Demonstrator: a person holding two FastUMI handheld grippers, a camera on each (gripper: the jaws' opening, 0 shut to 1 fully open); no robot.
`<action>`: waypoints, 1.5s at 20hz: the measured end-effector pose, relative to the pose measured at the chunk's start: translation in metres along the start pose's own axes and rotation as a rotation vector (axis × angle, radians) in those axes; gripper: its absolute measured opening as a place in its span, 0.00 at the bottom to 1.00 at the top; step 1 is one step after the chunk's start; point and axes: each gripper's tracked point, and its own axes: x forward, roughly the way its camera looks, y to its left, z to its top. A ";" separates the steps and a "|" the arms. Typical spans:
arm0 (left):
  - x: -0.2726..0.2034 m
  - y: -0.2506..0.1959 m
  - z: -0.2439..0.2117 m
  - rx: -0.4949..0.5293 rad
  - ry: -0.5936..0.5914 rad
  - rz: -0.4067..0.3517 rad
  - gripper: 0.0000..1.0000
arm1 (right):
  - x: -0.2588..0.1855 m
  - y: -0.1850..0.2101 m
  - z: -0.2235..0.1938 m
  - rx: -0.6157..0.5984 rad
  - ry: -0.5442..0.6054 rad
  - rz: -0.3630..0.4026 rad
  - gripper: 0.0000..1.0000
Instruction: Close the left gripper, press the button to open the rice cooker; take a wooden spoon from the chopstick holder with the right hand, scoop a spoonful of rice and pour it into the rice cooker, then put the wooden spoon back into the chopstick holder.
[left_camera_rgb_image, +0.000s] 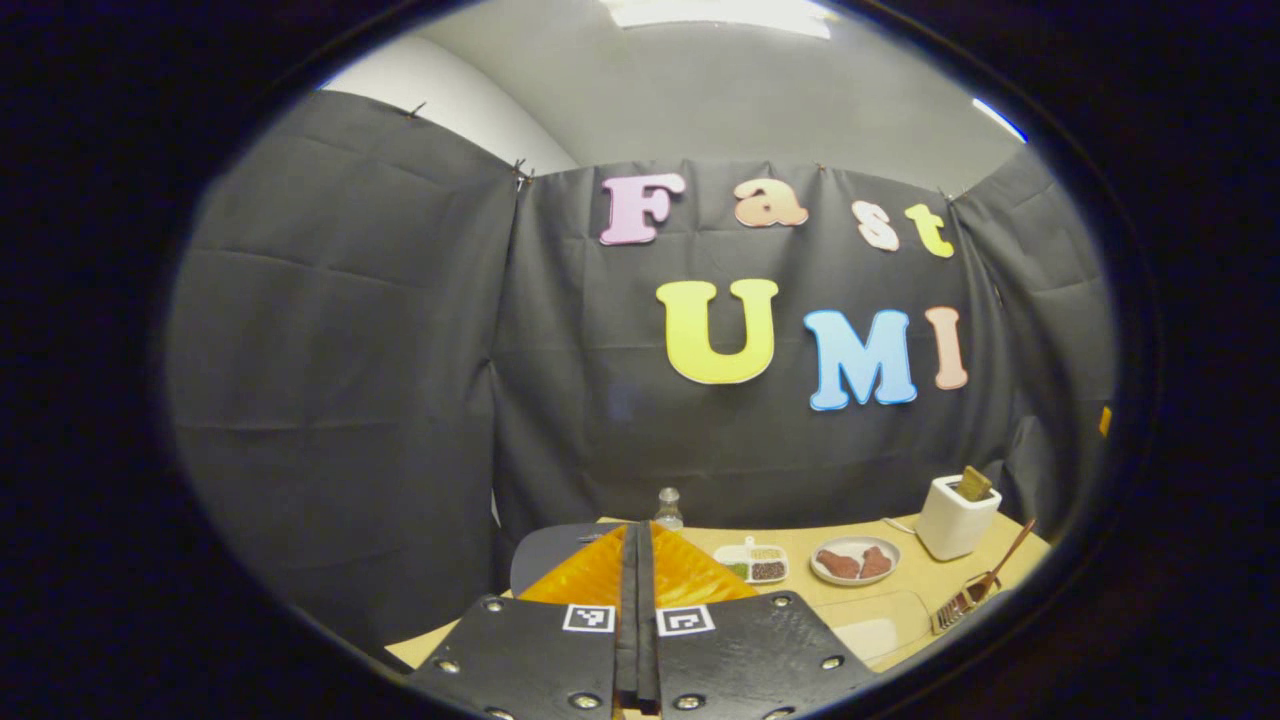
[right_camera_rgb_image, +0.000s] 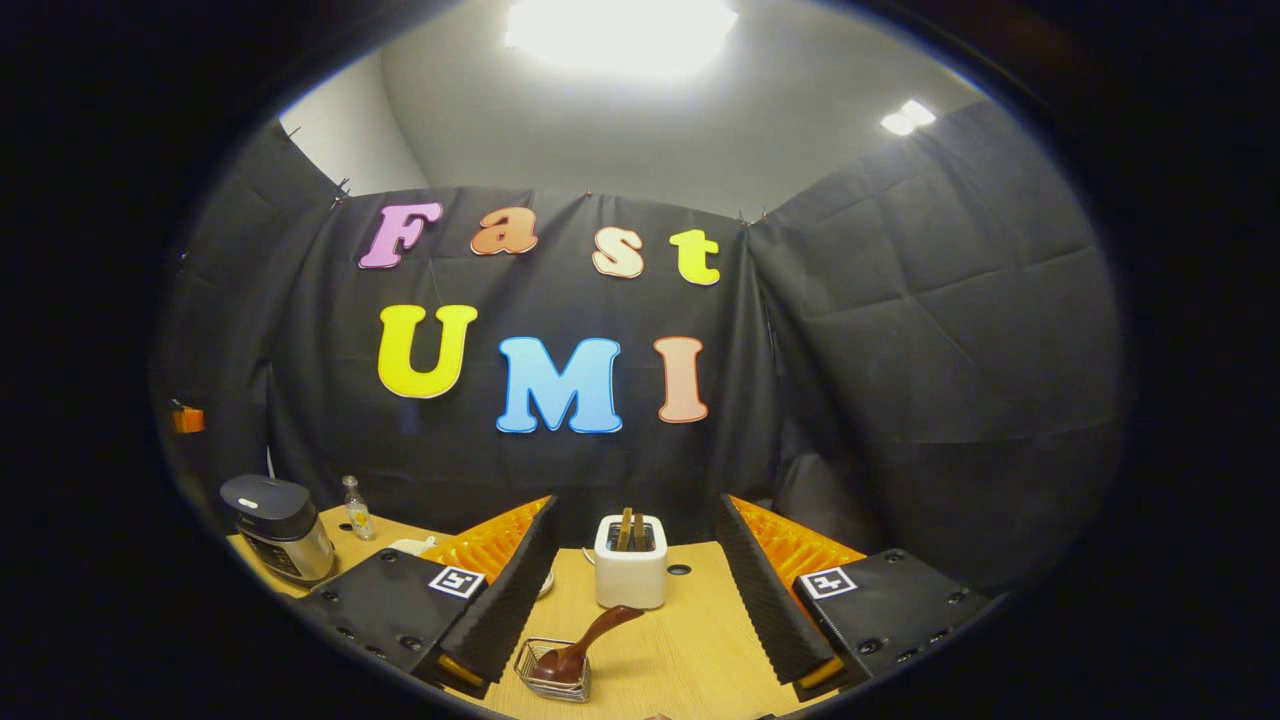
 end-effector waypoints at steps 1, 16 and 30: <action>0.009 0.005 -0.005 -0.001 0.014 -0.004 0.00 | 0.001 0.003 0.002 0.004 0.000 -0.011 0.96; 0.097 0.010 -0.148 -0.011 0.287 -0.082 0.00 | 0.010 0.034 -0.009 -0.080 0.071 -0.088 0.99; 0.096 0.009 -0.165 -0.034 0.251 -0.063 0.02 | 0.015 0.056 -0.007 -0.061 0.061 -0.048 0.99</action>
